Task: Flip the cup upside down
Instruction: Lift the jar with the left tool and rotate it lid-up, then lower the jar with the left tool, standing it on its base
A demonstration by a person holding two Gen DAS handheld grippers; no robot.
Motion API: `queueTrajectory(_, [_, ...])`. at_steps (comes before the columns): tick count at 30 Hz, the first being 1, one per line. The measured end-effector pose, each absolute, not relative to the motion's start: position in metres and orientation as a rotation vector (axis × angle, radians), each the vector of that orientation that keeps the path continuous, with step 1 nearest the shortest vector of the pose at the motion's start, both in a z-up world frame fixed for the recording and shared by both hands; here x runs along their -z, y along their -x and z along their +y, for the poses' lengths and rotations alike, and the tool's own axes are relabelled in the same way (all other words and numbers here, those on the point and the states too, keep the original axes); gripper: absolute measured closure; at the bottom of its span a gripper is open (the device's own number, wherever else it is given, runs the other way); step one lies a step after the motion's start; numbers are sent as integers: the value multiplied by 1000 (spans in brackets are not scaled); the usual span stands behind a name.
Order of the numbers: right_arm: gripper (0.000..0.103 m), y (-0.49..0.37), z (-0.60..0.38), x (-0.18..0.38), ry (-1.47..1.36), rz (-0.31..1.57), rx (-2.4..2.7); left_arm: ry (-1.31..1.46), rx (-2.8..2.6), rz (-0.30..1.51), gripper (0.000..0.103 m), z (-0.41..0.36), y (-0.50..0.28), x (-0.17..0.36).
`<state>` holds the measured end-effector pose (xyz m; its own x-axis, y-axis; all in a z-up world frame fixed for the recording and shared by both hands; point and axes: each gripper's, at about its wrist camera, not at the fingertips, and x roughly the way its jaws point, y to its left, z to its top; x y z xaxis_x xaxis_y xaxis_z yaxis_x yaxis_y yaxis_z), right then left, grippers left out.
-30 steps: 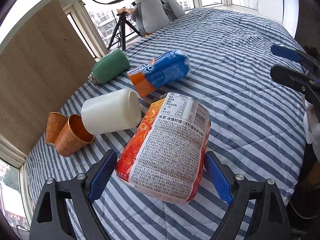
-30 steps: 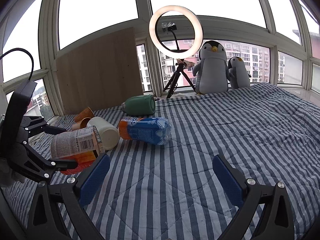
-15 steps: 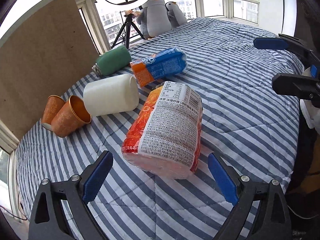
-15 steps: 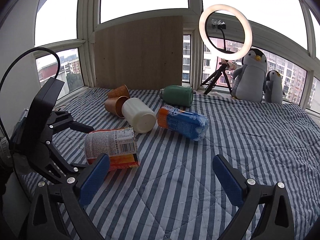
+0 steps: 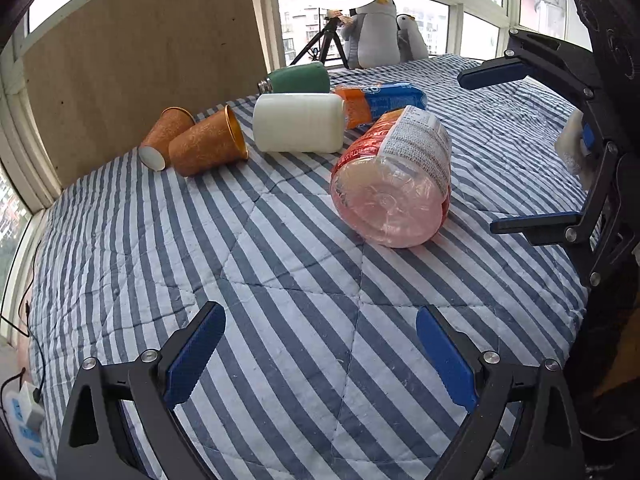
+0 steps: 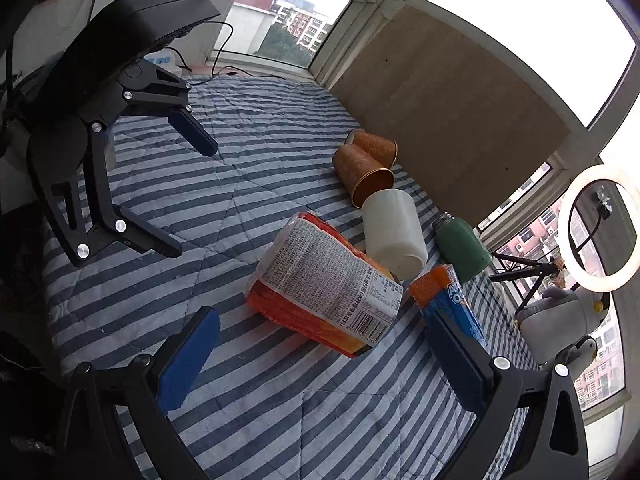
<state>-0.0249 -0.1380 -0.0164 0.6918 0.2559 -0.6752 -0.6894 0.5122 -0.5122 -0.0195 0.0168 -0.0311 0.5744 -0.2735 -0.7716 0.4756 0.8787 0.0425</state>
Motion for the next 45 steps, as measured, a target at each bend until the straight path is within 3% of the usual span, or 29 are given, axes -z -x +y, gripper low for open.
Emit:
queueTrajectory(13, [4,19,-89,63,1258,530,-620,-243,391,871,5,36,22,40])
queueTrajectory(17, [16,13,-83,79,1355,513,-573,-231,386,873,5,36,23,39])
queueTrajectory(20, [16,8,-80,80,1333,502,-562,-231,380,870,5,37,22,39])
queueTrajectory(24, [17,1,-86,68,1201,512,-572,-226,385,861,5,36,24,37])
queueTrajectory(37, [17,-52,-197,23,228,646,-560,-205,421,790,5,8,20,25])
queueTrajectory(45, [17,-41,-218,30,115,628,-546,-160,436,665,5,-31,21,10])
